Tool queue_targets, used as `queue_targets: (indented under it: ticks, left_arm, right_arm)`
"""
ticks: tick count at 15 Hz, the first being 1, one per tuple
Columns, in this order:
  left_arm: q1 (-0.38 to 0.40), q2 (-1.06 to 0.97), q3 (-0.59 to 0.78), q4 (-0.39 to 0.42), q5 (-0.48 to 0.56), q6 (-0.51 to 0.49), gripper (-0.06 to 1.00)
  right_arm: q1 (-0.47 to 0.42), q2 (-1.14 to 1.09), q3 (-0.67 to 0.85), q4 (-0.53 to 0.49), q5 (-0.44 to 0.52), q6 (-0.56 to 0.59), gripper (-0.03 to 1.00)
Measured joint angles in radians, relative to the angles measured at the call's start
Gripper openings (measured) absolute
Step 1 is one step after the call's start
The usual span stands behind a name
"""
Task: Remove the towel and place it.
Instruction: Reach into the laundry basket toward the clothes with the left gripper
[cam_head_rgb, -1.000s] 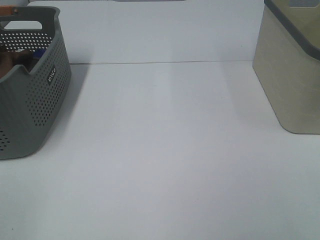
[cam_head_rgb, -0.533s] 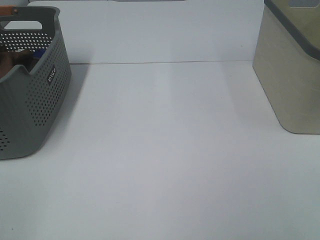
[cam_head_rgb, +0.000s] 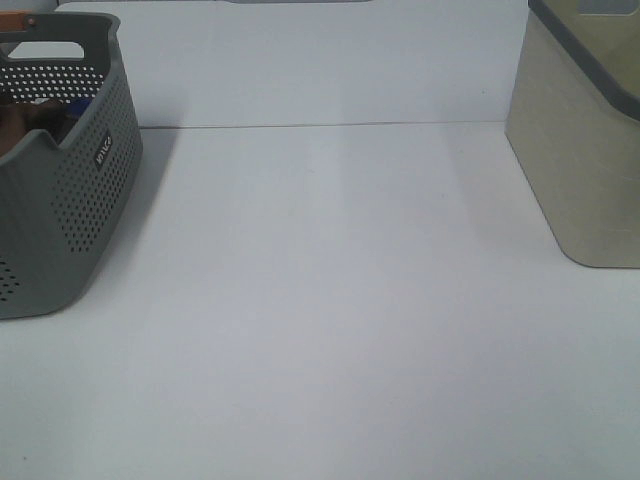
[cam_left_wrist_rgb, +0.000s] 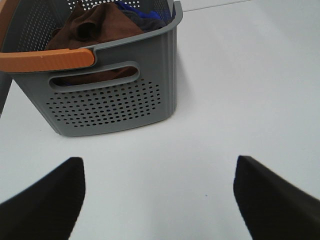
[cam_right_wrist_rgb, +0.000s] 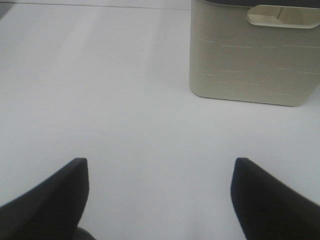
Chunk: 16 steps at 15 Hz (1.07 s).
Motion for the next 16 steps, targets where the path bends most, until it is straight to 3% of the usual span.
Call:
queue_targets:
  ticks: [16]
  left_arm:
    - [0.000,0.000,0.000,0.000,0.000,0.000,0.77]
  right_arm:
    - [0.000,0.000,0.000,0.000,0.000,0.000,0.75]
